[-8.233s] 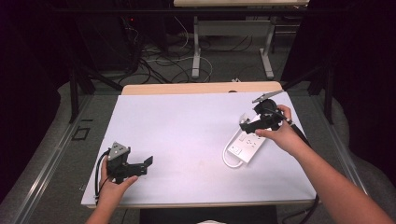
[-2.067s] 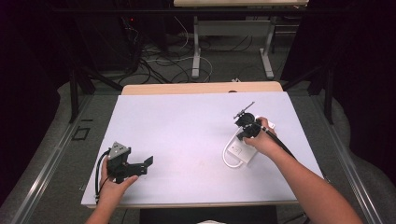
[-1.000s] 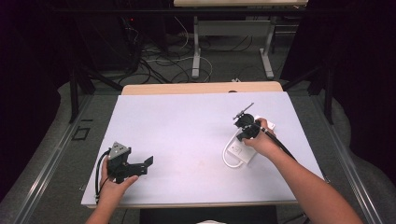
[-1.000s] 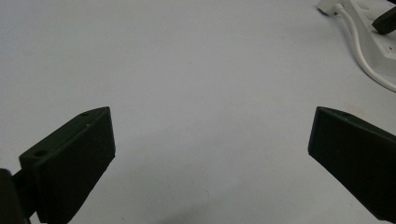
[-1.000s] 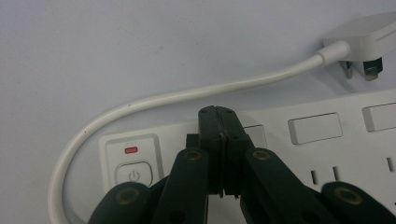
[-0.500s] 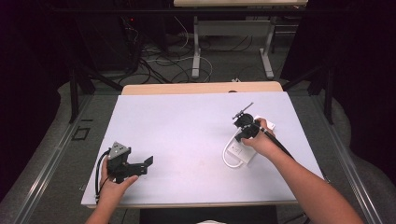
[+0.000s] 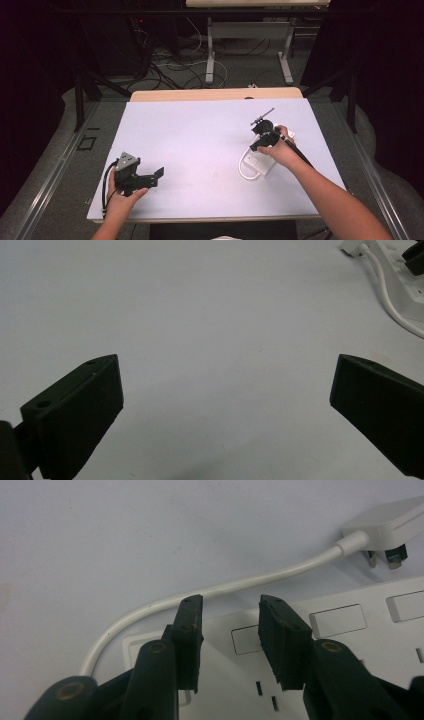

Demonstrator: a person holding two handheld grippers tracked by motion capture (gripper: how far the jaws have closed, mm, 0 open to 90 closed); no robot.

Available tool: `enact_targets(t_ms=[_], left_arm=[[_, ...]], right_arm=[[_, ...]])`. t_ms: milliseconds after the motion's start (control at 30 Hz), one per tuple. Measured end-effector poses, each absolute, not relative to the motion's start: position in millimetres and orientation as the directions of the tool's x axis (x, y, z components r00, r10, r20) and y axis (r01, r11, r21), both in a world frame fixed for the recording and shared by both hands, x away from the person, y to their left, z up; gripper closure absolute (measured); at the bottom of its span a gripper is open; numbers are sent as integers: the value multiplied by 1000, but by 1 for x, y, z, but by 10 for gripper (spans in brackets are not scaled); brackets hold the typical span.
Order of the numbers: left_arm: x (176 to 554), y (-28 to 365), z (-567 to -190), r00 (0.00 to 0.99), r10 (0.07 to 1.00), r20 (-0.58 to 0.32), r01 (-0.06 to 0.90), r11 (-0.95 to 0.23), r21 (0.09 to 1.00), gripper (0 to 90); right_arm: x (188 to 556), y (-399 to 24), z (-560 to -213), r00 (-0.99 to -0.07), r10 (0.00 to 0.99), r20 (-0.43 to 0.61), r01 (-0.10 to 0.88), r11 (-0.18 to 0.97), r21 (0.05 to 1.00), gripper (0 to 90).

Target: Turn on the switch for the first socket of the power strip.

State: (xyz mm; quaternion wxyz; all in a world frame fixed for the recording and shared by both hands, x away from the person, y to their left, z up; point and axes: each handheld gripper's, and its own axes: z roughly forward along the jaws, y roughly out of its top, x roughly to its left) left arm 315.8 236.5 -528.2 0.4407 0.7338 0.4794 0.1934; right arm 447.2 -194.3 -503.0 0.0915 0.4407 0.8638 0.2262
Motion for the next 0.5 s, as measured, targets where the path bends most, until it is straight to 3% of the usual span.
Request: enact_targets(t_ms=[300,500], left_arm=[[316,237,-528,465,874,-139,533,-151,832,6],[316,237,-528,465,874,-139,534,-152,832,7]], right_arm=[[447,-195,-499,-568,821,65,731,466,498,445],[447,-195,-497,-561,824,74,731,451,511,401]])
